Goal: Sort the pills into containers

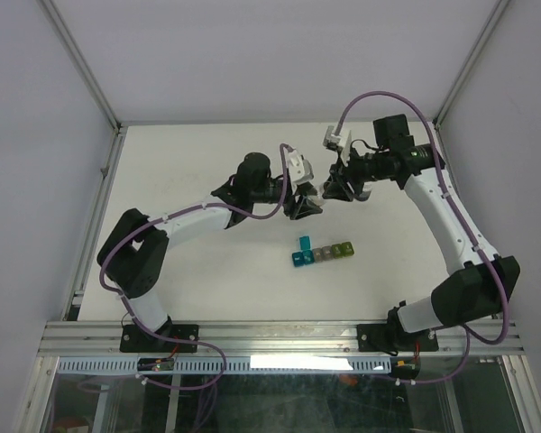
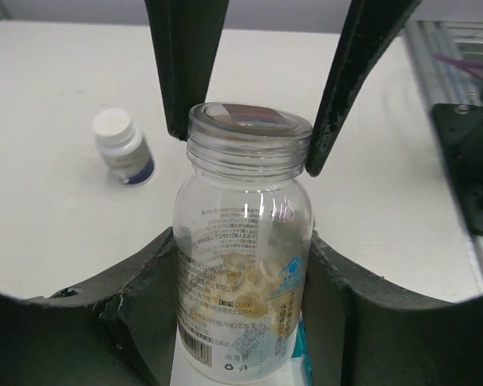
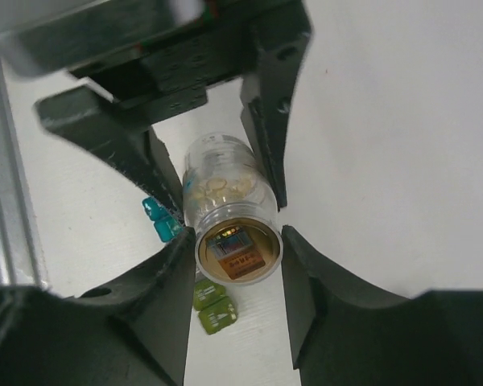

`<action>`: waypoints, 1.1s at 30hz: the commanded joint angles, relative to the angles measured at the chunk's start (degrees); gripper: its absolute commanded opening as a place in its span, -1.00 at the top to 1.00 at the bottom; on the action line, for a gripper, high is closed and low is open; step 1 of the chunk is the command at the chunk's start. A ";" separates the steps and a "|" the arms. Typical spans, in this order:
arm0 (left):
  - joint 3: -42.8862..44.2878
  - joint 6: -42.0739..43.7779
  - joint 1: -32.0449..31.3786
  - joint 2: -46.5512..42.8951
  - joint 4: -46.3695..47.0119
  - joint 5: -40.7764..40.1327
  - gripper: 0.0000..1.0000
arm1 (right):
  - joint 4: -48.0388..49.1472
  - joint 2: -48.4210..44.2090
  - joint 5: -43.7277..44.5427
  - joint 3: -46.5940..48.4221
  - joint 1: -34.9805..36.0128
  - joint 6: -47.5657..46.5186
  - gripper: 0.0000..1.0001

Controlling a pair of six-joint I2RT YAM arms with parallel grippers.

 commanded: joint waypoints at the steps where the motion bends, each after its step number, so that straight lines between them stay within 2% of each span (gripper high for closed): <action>1: 0.98 -0.21 -2.22 -3.18 8.56 -18.40 1.00 | 4.23 5.60 6.95 -1.84 2.18 25.67 0.65; 5: 0.79 -1.42 -2.20 -1.66 11.58 -19.31 1.00 | 9.47 5.65 4.64 -4.74 0.97 35.10 0.59; 6: 0.92 -1.25 -2.00 -1.29 11.60 -18.64 1.00 | 9.54 5.85 1.36 -3.81 -0.78 36.57 0.44; 9: 1.01 -1.02 -0.85 -0.53 11.51 -14.54 1.00 | 8.16 5.25 -7.85 -0.97 -6.23 37.40 -0.34; 10: 1.04 -1.11 -0.34 -0.31 11.49 -12.96 1.00 | 7.06 4.70 -9.16 0.03 -6.82 35.57 -0.52; 14: 0.34 -0.46 0.85 -0.50 11.45 -7.48 1.00 | 4.01 0.66 -8.81 2.45 -8.30 29.36 -0.96; 18: -0.80 -0.10 1.64 -1.72 11.69 -2.22 1.00 | 1.34 -4.01 -8.42 1.02 -9.79 21.61 -0.98; 21: -0.90 -1.46 3.18 -1.99 11.95 6.03 1.00 | -2.69 -7.53 -8.55 -0.72 -9.81 9.13 -0.98; 25: -0.84 -3.97 4.55 -1.77 13.54 18.73 1.00 | -6.06 -15.70 -13.46 -8.29 -9.83 -22.31 -0.98; 27: -0.44 -4.66 4.60 -1.58 13.68 23.23 1.00 | -16.30 -13.40 -16.08 -6.09 -9.85 -38.75 -0.99; 30: 0.46 -5.34 4.60 -0.91 13.40 28.42 1.00 | -16.83 -10.64 -18.94 -3.77 -9.73 -42.27 -0.98; 33: 0.90 -5.23 4.58 -0.44 12.77 30.07 1.00 | -15.27 -8.54 -18.93 -1.53 -8.95 -40.80 -0.95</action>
